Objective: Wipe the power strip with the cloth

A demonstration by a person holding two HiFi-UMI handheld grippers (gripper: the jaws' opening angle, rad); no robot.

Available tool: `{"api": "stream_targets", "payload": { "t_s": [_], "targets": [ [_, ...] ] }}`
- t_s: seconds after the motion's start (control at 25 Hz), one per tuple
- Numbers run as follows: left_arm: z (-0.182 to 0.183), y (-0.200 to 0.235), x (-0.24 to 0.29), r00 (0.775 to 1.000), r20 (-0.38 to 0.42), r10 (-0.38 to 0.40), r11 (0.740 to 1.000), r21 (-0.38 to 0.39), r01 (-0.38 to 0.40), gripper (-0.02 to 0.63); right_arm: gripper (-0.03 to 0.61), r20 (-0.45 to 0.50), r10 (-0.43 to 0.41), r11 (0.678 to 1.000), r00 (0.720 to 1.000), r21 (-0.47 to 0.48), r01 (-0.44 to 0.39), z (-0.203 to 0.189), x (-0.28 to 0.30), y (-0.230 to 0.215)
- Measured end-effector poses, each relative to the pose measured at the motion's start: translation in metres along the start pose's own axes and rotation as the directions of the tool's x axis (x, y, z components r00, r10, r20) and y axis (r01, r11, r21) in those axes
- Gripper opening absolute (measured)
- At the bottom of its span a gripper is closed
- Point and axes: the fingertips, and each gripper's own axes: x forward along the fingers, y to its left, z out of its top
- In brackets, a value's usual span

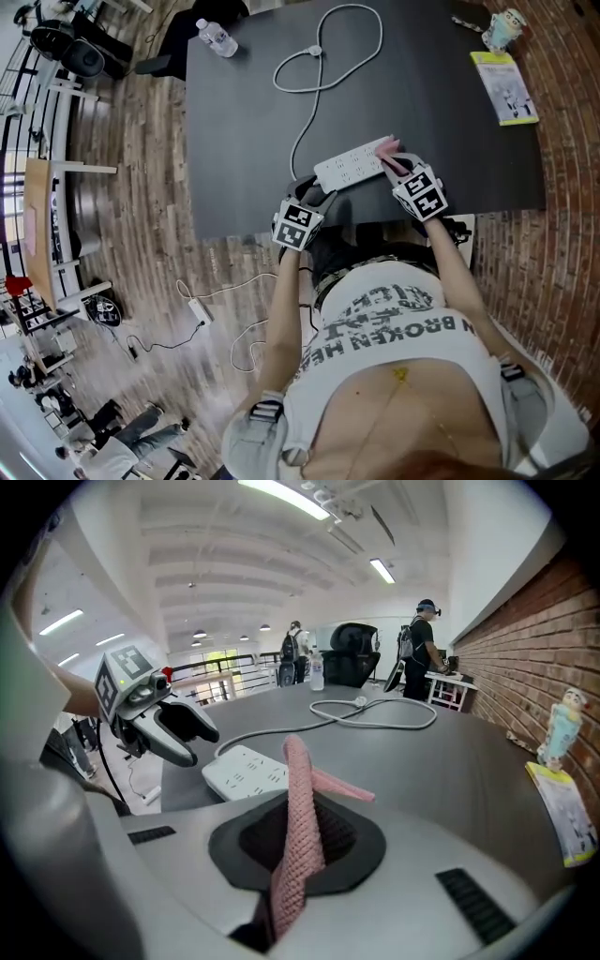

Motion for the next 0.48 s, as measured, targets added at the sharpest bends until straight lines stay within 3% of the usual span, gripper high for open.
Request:
{"api": "stream_targets", "payload": {
  "t_s": [0.08, 0.2, 0.36, 0.48],
  "targets": [
    [0.016, -0.009, -0.005, 0.999, 0.053, 0.005, 1.000, 0.001, -0.005, 0.200, 0.017, 0.018, 0.029, 1.000, 0.999, 0.001, -0.029, 0.004, 0.000, 0.008],
    [0.027, -0.022, -0.002, 0.995, 0.098, 0.011, 1.000, 0.013, -0.012, 0.036, 0.017, 0.039, 0.069, 0.998, 0.997, -0.015, -0.069, 0.007, 0.001, 0.021],
    [0.050, -0.032, 0.001, 0.986, 0.164, 0.014, 1.000, -0.027, -0.010, 0.008, 0.017, 0.063, 0.108, 0.993, 0.992, -0.053, -0.105, 0.015, 0.002, 0.035],
    [0.061, -0.038, 0.001, 0.985, 0.171, 0.019, 1.000, -0.011, -0.017, 0.008, 0.017, 0.102, 0.138, 0.989, 0.985, -0.059, -0.132, 0.030, -0.003, 0.045]
  ]
}}
